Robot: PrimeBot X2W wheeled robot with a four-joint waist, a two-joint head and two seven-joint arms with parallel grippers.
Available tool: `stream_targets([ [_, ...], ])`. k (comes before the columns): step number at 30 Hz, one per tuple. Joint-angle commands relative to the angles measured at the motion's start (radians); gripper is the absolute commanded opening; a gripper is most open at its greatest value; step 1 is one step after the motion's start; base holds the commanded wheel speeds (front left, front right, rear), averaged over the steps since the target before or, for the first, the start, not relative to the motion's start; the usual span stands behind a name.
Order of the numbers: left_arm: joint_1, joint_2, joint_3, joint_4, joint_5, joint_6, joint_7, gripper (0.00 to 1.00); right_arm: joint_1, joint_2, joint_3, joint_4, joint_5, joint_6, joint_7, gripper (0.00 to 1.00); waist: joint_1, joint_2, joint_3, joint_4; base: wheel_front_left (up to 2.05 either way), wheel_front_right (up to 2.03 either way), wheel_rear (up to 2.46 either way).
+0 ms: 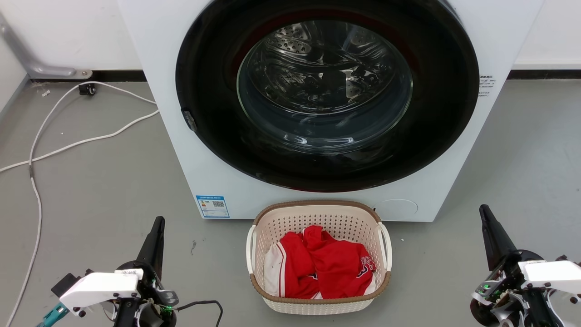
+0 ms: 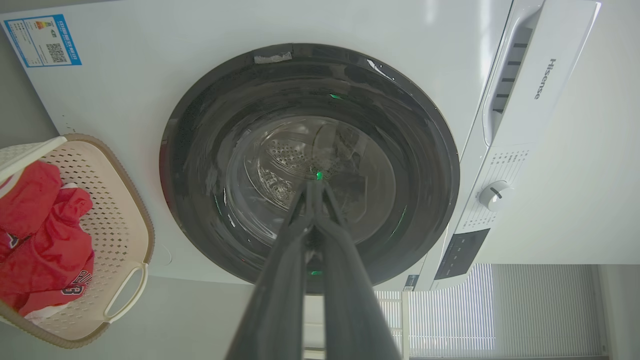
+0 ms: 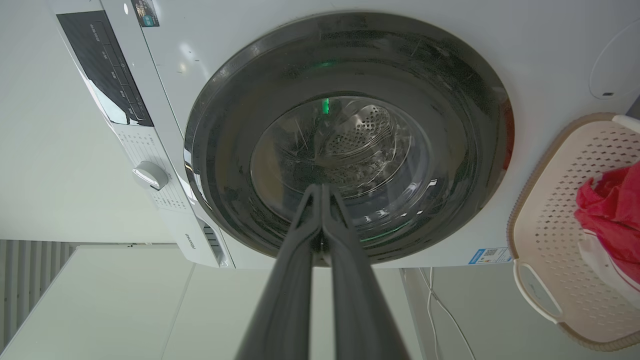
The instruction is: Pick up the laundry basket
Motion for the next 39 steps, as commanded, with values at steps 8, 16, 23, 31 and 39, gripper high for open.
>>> stream_targets([
  [8,-0.01,-0.001,0.001,0.001,0.001,0.0,0.003,0.0,-0.013,0.003,0.001,0.001,-0.001,0.0,0.0,0.0,0.0,0.0,0.0,0.0,0.0,0.0,0.0],
  [16,0.0,0.0,0.0,0.0,0.0,0.0,0.0,1.0,0.0,0.0,0.0,0.0,0.0,0.0,0.0,1.0,0.0,0.0,0.0,0.0,0.0,0.0,0.0],
  [23,0.009,-0.002,-0.025,0.012,0.004,0.0,-0.023,1.0,0.018,0.001,0.01,0.004,0.0,0.0,-0.021,1.0,0.0,0.0,0.001,0.0,0.0,0.0,0.0],
  [31,0.0,-0.002,-0.047,-0.014,0.07,0.0,-0.063,1.0,0.022,-0.002,0.02,-0.008,-0.085,0.0,-0.063,1.0,0.0,0.0,0.002,0.001,0.0,0.0,0.0],
  [39,-0.007,-0.002,-0.051,-0.049,0.232,0.0,-0.099,1.0,0.022,0.0,0.016,-0.055,-0.299,0.0,-0.099,1.0,0.0,0.0,0.005,0.004,0.0,0.0,0.0],
])
